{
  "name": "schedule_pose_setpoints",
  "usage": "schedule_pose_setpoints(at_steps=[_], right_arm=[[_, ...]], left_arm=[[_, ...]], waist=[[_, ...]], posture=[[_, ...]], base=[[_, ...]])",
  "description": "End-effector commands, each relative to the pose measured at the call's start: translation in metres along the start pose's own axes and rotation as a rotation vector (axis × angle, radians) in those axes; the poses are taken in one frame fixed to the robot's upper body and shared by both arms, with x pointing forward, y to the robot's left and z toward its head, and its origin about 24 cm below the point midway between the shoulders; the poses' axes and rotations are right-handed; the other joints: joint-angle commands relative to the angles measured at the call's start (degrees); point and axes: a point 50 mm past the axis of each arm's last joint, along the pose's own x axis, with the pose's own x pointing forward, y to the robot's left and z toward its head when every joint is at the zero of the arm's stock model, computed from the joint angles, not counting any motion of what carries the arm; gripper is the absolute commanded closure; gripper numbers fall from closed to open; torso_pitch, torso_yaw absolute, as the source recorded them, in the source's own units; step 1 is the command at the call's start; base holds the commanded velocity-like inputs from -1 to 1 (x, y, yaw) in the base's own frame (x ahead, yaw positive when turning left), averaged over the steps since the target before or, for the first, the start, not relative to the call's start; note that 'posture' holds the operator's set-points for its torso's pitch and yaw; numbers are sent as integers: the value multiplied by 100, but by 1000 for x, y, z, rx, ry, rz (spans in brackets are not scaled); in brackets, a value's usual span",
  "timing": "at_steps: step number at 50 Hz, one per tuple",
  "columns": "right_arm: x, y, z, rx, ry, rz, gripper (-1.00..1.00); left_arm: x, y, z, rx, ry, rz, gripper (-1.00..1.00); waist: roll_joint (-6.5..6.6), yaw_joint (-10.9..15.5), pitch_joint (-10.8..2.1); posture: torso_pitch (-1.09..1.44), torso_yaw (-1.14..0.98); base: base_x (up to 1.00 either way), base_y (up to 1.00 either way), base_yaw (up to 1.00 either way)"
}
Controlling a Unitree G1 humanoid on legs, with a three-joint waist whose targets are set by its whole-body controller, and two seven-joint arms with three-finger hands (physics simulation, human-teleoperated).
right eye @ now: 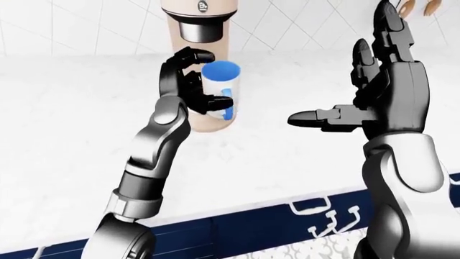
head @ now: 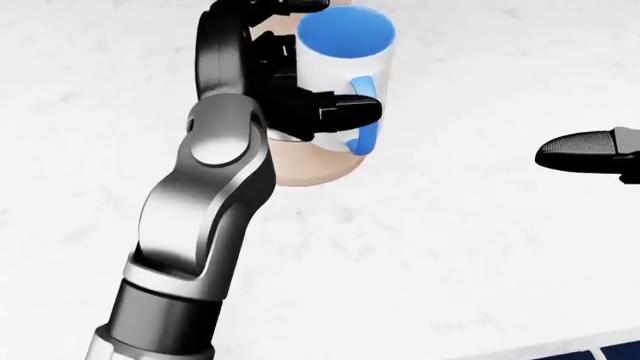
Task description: Pick the mug from under the coffee machine dispenser and place it on the counter.
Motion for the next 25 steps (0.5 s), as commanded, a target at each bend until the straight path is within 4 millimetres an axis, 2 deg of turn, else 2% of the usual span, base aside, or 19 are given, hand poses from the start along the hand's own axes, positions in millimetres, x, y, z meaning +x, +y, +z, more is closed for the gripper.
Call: schedule_pose_setpoints(at_steps=[1, 11, 20, 25], right_arm=[[0, -2, 14, -14, -76, -9, -100], [0, -1, 14, -16, -74, -7, -100], [1, 0, 14, -18, -74, -7, -100], [1, 0, 14, -19, -74, -7, -100]], left_arm=[[-2, -7, 21, -19, -81, -28, 100], [-8, -2, 29, -26, -90, -36, 100], [-17, 20, 33, -15, -96, -2, 100], [-22, 34, 44, 1, -109, 11, 100]], waist=[[-32, -5, -142], [-21, -5, -126], [26, -24, -111], [57, -31, -105]], posture=[[0, 0], [0, 0], [0, 0], [0, 0]], base=[[0, 0, 0], [0, 0, 0], [0, 0, 0], [0, 0, 0]])
